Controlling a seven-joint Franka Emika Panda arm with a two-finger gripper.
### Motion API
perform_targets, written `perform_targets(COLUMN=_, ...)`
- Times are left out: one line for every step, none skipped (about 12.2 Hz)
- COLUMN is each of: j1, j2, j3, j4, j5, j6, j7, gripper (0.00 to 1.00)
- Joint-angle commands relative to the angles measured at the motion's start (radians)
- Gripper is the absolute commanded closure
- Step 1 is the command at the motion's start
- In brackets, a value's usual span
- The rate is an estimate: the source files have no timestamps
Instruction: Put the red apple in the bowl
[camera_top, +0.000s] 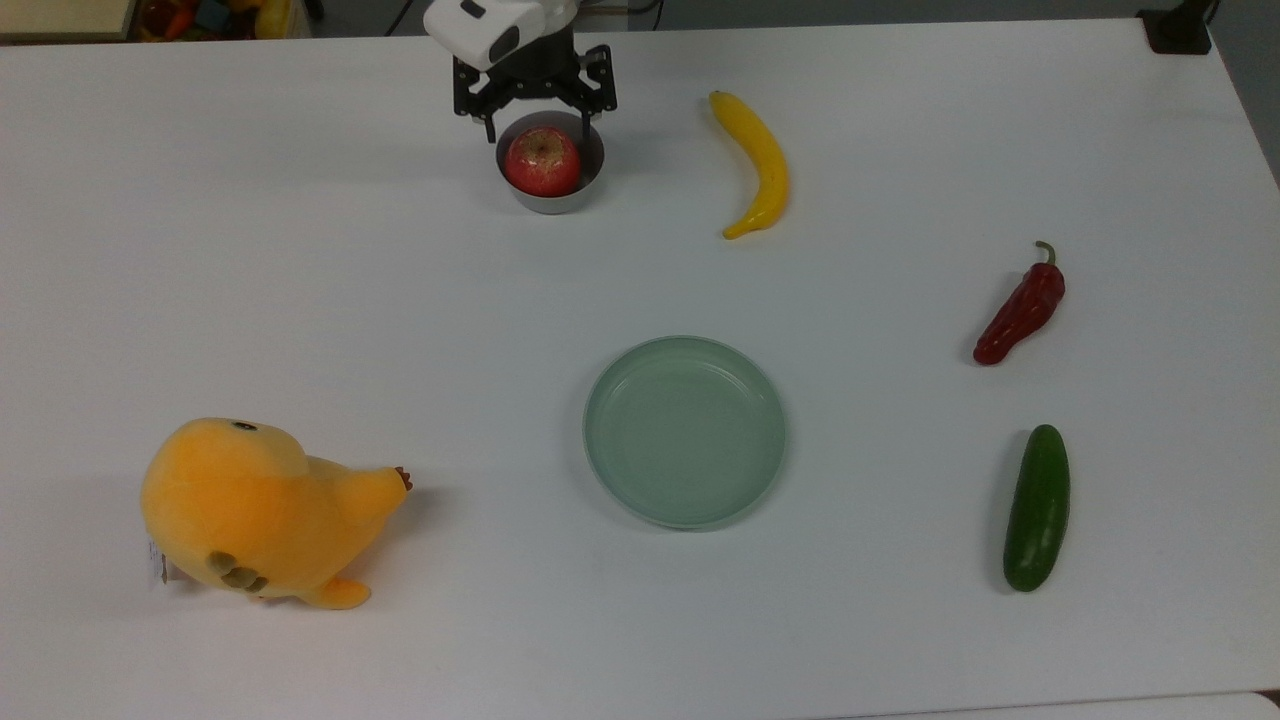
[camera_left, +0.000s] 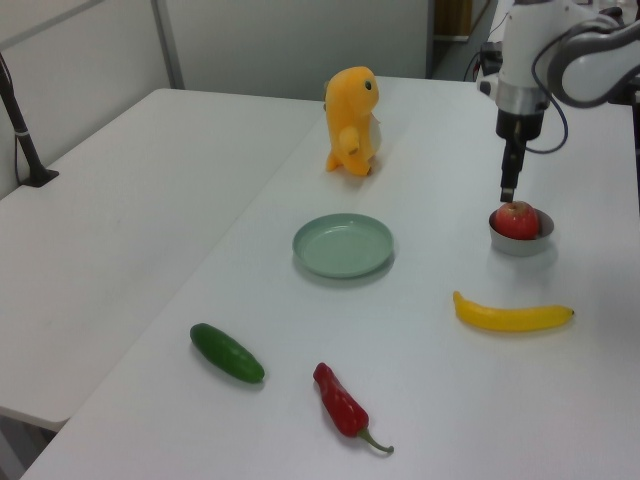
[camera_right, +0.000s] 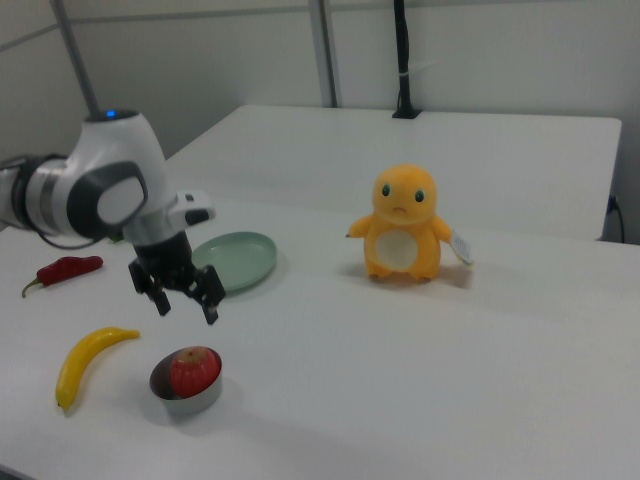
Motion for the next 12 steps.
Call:
perform_targets(j1=0.004, j2=0.000, j3=-0.007, j4=0.224, j5=-0.008, j6=-0.241, j7=0.017, gripper=0.00)
perform_targets(j1=0.003, j2=0.002, j3=-0.007, j4=0.290, j5=-0.008, j6=-0.297, j7=0.017, gripper=0.00)
perform_targets(j1=0.003, j2=0.005, j3=-0.012, j4=0.355, j5=-0.008, j6=-0.365, j7=0.017, gripper=0.00)
perform_targets(j1=0.001, j2=0.006, j3=-0.015, j4=0.419, j5=-0.008, j6=-0.431, j7=0.017, gripper=0.00)
perform_targets(j1=-0.004, j2=0.006, j3=-0.015, j4=0.464, j5=-0.008, j6=-0.469, j7=0.017, gripper=0.00)
perform_targets(j1=-0.005, j2=0.006, j3=-0.017, j4=0.504, j5=-0.007, j6=-0.500, j7=0.017, gripper=0.00)
perform_targets(j1=-0.008, j2=0.008, j3=-0.021, j4=0.534, j5=-0.007, j6=-0.525, j7=0.016, gripper=0.00)
perform_targets(j1=-0.017, j2=0.008, j3=-0.039, j4=0.558, j5=0.001, j6=-0.545, j7=0.006, gripper=0.00)
perform_targets(j1=-0.007, j2=0.008, j3=-0.067, j4=0.573, j5=0.004, j6=-0.545, j7=0.008, gripper=0.00)
perform_targets(j1=0.024, j2=0.009, j3=-0.104, j4=0.576, j5=0.004, j6=-0.545, j7=0.008, gripper=0.00)
perform_targets(j1=0.068, j2=0.017, j3=-0.143, j4=0.587, j5=0.002, j6=-0.546, j7=0.005, gripper=0.00)
perform_targets(j1=0.103, j2=0.026, j3=-0.174, j4=0.599, j5=0.002, j6=-0.548, j7=0.006, gripper=0.00)
